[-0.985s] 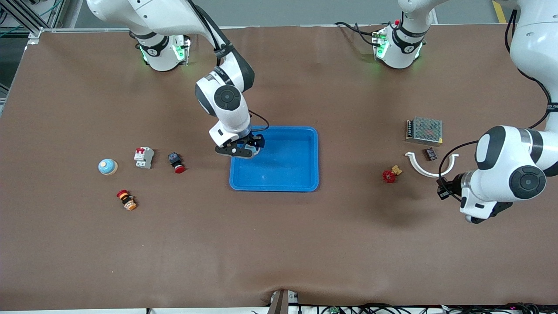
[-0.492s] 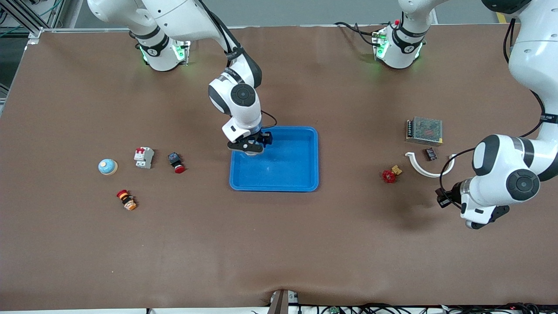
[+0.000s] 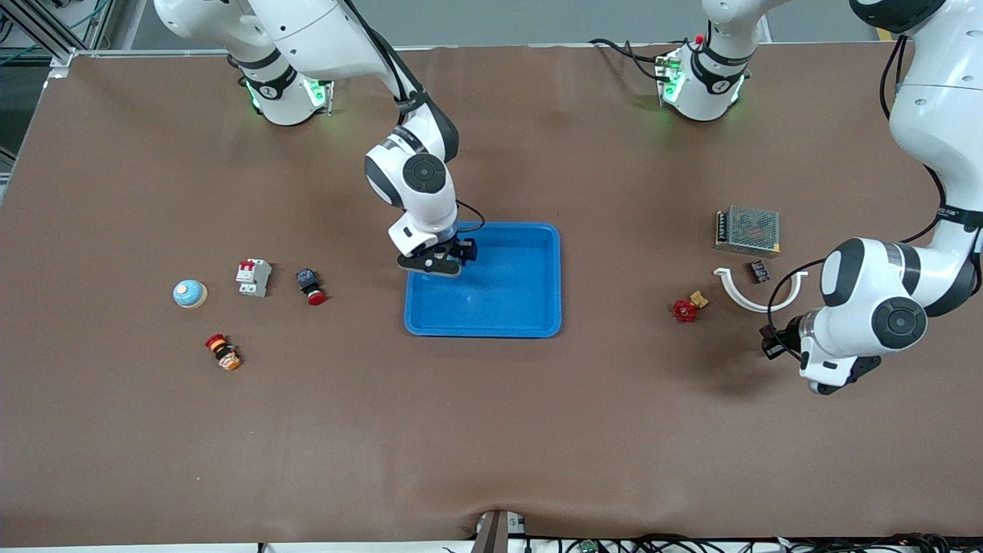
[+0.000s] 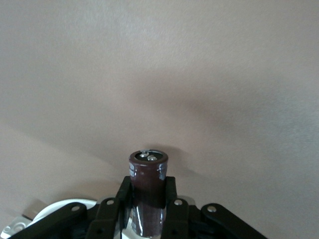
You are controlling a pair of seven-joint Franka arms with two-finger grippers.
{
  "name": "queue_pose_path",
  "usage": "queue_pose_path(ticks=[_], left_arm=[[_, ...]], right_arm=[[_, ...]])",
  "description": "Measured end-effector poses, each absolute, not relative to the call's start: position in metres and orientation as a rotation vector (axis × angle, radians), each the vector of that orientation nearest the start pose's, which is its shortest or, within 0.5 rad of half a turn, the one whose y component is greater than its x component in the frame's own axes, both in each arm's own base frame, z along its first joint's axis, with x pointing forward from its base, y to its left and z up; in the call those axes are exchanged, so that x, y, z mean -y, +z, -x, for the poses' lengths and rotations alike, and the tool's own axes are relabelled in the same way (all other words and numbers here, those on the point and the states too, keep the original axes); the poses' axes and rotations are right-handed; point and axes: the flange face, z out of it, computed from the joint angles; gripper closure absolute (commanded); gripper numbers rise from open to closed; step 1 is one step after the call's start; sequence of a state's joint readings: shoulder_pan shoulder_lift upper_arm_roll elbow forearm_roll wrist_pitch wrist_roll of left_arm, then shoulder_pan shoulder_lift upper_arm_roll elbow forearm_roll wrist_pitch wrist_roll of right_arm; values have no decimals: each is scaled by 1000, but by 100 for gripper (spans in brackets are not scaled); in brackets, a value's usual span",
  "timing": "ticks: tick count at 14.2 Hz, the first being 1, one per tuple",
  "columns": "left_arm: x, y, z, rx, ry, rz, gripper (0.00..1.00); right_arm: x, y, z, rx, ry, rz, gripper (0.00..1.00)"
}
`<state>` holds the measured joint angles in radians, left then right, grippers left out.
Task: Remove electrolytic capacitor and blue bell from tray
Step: 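Carry the capacitor toward the arch while the right gripper reaches the second bell, then release the capacitor near the arch while the right gripper grasps the bell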
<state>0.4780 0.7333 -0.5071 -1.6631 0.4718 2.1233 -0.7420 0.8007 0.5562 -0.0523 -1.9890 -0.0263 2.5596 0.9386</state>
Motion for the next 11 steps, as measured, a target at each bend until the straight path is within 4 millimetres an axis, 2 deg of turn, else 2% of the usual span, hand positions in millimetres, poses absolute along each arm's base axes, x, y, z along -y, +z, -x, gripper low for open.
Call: queue_pose_path(ticks=[4, 9, 10, 11], left_arm=[[-36, 204, -661, 816, 185, 2936, 100], [-33, 201, -659, 819, 185, 2931, 100], [-33, 201, -659, 818, 185, 2931, 98], [-32, 200, -659, 817, 186, 2931, 92]], right_arm=[[-416, 181, -447, -252, -68, 3146, 0], [-416, 180, -447, -252, -67, 3147, 31], [-416, 180, -447, -252, -66, 3148, 36], [-416, 180, -447, -252, -66, 3148, 41]])
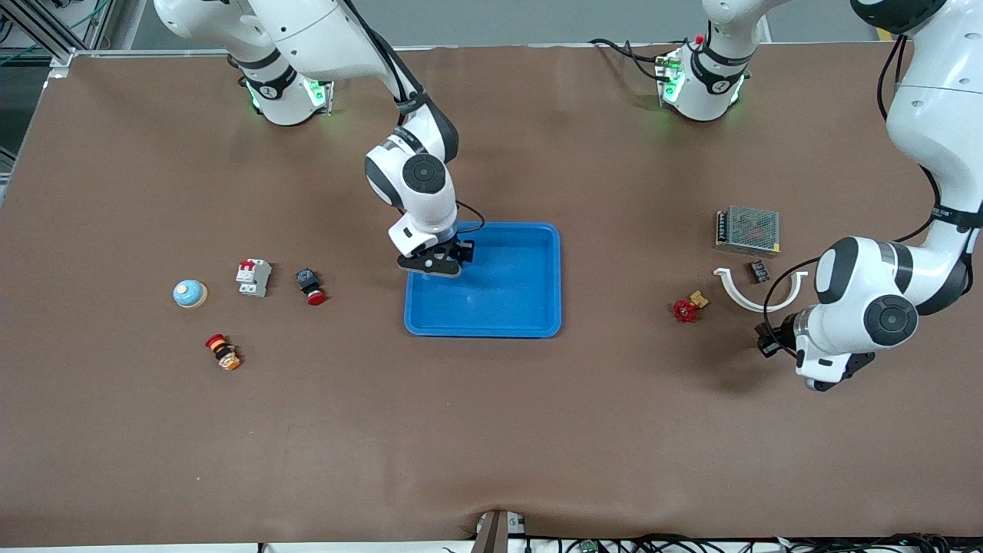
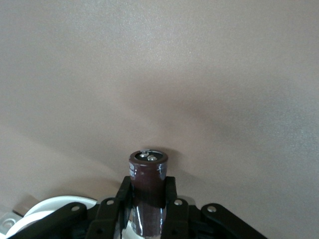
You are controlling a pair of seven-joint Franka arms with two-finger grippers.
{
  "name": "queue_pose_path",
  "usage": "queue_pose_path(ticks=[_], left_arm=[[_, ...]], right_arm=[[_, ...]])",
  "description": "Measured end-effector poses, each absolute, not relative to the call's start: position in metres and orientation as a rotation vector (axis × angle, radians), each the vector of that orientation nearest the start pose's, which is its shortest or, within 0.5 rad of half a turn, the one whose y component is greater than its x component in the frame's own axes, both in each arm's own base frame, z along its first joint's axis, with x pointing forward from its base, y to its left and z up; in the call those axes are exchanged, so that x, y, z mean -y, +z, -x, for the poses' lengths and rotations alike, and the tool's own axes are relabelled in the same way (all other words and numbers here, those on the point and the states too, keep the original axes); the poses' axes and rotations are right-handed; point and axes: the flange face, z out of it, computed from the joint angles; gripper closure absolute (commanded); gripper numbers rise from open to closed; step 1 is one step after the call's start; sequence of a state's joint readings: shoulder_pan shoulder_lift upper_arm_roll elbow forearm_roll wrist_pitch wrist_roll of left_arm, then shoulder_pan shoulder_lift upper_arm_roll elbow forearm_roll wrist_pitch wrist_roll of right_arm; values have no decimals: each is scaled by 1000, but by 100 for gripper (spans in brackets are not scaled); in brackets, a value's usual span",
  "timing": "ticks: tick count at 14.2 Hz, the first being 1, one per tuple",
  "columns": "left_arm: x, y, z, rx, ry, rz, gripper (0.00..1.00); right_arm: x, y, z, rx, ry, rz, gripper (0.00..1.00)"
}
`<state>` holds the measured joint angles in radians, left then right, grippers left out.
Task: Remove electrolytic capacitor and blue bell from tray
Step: 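Release the capacitor near the arch while the right gripper grasps the bell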
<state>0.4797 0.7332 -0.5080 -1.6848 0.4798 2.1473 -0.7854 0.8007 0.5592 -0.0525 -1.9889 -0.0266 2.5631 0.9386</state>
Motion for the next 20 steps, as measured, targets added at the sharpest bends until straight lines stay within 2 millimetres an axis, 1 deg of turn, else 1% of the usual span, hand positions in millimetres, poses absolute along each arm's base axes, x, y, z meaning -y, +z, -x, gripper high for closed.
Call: queue_pose_path(ticks=[1, 3, 4, 5, 6, 10, 13, 15, 17, 18, 20], left_arm=[[-32, 200, -659, 816, 185, 2932, 86], [-31, 200, -659, 814, 182, 2934, 78], [-31, 200, -658, 814, 182, 2935, 68], [-31, 199, -658, 813, 182, 2935, 44], [-30, 199, -658, 813, 182, 2936, 0], [-30, 199, -658, 813, 181, 2936, 0], [-30, 200, -659, 814, 177, 2936, 0], [-30, 204, -660, 813, 167, 2938, 0], [-29, 211, -662, 814, 149, 2940, 0], [-29, 215, -664, 814, 136, 2941, 0], [-28, 226, -666, 811, 111, 2942, 0]], right_arm=[[-416, 180, -447, -252, -66, 3148, 46], [-416, 180, -447, -253, -67, 3147, 50], [-416, 180, -447, -253, -67, 3147, 50], [-416, 180, -447, -253, -67, 3147, 50], [-416, 180, -447, -253, -68, 3147, 50], [-416, 182, -448, -253, -71, 3145, 50], [-417, 191, -453, -257, -71, 3150, 50], [-412, 212, -465, -236, -56, 3184, 50], [-401, 242, -480, -178, -33, 3220, 50], [-392, 257, -489, -134, -27, 3228, 50], [-366, 284, -508, -24, -17, 3232, 50]])
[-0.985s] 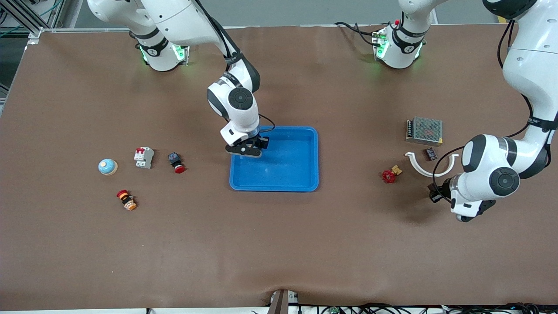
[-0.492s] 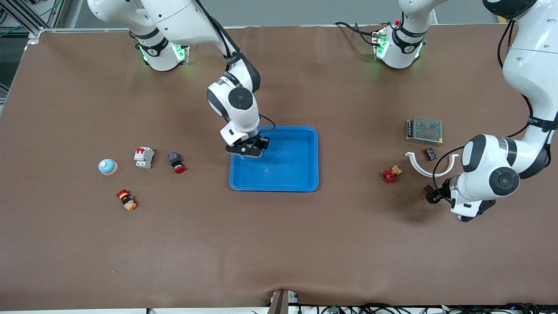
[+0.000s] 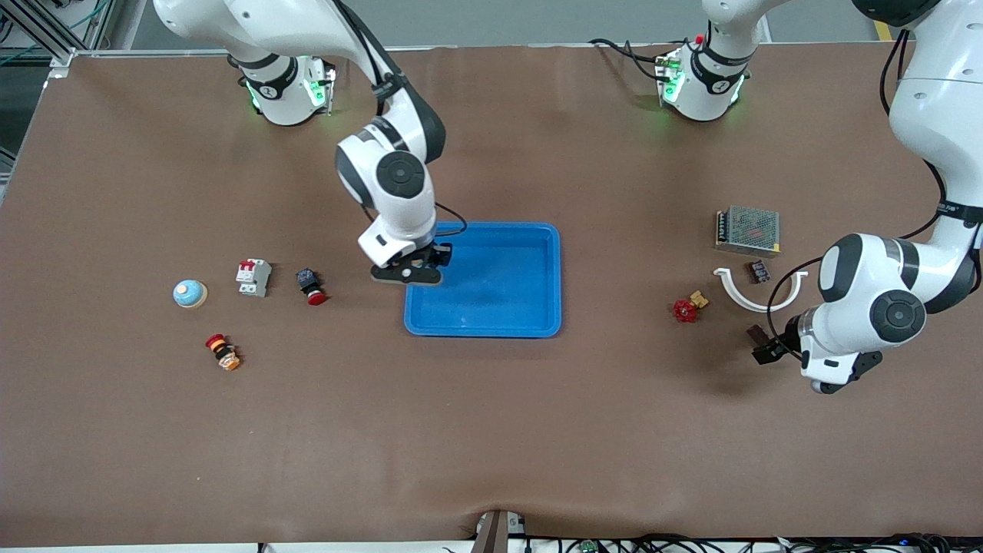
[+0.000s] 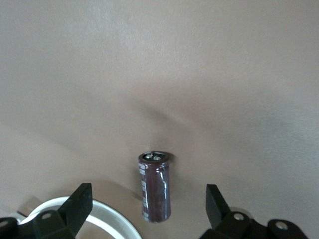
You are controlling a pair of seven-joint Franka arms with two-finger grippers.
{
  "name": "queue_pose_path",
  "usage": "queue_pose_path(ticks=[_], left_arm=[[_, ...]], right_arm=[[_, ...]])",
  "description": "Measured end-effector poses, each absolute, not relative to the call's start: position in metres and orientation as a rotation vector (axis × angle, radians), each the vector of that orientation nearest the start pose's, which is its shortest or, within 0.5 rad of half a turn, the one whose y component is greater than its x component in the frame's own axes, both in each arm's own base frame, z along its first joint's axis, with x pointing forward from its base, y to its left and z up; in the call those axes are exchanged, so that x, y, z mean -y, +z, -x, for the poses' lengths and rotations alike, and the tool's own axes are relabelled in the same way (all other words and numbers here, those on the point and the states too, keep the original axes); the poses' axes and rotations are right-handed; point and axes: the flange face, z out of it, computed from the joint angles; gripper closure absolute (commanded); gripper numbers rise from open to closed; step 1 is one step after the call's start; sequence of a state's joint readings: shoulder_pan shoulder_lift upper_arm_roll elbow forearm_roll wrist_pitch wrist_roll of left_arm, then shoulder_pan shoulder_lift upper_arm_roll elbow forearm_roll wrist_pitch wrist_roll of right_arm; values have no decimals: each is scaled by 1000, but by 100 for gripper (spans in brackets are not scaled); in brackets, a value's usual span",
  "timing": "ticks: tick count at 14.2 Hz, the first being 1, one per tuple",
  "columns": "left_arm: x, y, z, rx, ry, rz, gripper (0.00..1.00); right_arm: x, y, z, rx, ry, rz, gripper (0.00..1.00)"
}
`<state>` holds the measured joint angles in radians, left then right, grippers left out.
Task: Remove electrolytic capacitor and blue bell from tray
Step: 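Release the capacitor near the arch while the right gripper grasps the bell, then retract the left arm to rest while the right gripper carries the bell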
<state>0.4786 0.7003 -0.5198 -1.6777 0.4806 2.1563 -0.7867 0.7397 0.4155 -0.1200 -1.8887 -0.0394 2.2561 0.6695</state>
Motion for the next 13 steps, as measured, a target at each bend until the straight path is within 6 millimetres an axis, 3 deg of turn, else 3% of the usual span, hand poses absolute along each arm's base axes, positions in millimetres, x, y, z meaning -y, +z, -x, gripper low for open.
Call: queue_pose_path(ticks=[5, 10, 13], left_arm=[[-8, 264, -668, 769, 95, 2940, 0], [8, 338, -664, 732, 95, 2878, 0], [8, 378, -662, 742, 84, 2840, 0]], right_arm=[[-282, 319, -556, 349, -8, 3202, 50], [-177, 329, -600, 780, 1, 3121, 50], [-116, 335, -619, 943, -13, 3077, 50]])
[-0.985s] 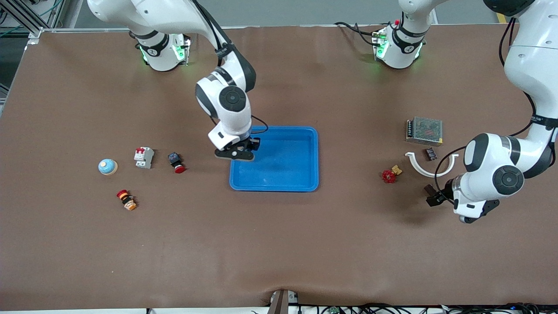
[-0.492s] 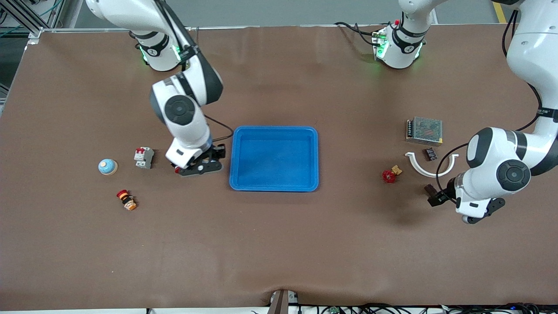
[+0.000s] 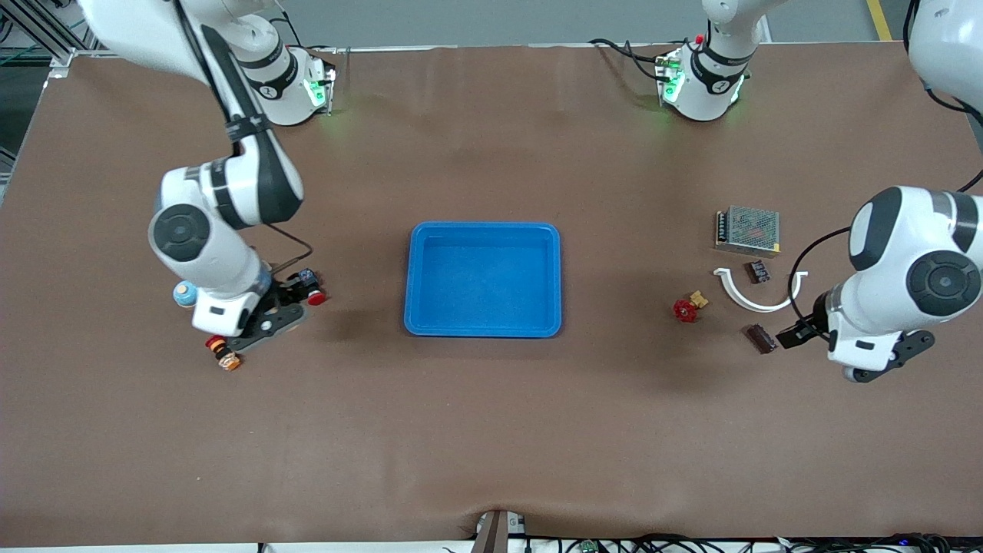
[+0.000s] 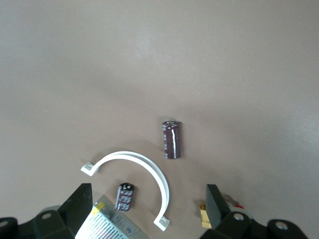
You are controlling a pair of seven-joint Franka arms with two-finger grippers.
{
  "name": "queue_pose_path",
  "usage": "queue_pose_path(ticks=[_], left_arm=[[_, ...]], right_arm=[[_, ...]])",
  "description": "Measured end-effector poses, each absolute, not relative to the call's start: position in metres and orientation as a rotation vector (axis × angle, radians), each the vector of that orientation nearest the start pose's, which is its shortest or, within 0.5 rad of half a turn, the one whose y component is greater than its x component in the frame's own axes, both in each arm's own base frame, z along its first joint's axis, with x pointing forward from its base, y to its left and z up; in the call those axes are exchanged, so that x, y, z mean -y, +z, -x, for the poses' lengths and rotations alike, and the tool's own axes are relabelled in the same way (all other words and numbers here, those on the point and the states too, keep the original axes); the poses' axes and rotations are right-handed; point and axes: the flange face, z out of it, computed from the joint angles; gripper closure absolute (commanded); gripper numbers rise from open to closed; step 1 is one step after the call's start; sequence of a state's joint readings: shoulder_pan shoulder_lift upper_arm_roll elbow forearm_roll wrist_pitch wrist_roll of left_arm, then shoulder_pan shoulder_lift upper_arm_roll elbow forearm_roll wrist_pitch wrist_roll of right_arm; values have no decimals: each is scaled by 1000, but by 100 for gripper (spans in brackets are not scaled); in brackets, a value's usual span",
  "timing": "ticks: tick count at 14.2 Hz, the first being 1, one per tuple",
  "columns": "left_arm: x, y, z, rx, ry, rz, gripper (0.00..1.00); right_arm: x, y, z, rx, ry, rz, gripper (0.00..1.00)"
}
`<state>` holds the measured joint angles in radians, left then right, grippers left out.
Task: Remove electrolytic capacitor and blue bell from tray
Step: 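Retract the left arm to rest while the right gripper carries the bell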
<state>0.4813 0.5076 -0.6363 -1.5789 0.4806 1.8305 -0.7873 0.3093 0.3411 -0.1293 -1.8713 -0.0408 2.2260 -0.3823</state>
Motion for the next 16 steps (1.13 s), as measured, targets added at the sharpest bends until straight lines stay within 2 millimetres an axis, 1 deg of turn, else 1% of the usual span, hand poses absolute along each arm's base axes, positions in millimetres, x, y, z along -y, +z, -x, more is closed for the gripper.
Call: queue_pose_path(ticks=[1, 3, 4, 7, 9, 12, 16], left_arm=[[10, 389, -662, 743, 86, 2833, 0], [13, 408, -663, 746, 97, 2824, 0], [14, 416, -663, 740, 103, 2824, 0], [11, 440, -665, 671, 117, 2839, 0], [9, 448, -665, 656, 128, 2839, 0], [10, 462, -667, 662, 97, 2846, 0], [13, 478, -664, 664, 69, 2847, 0]], right_arm=[[-104, 335, -623, 972, -20, 3070, 50], [-90, 327, -629, 1029, -47, 3056, 50], [-84, 319, -633, 1057, -63, 3050, 50], [-66, 284, -640, 1098, -67, 3045, 50], [-62, 266, -642, 1101, -41, 3044, 50], [-64, 245, -646, 1106, -6, 3040, 50], [-64, 236, -650, 1108, -11, 3040, 50]])
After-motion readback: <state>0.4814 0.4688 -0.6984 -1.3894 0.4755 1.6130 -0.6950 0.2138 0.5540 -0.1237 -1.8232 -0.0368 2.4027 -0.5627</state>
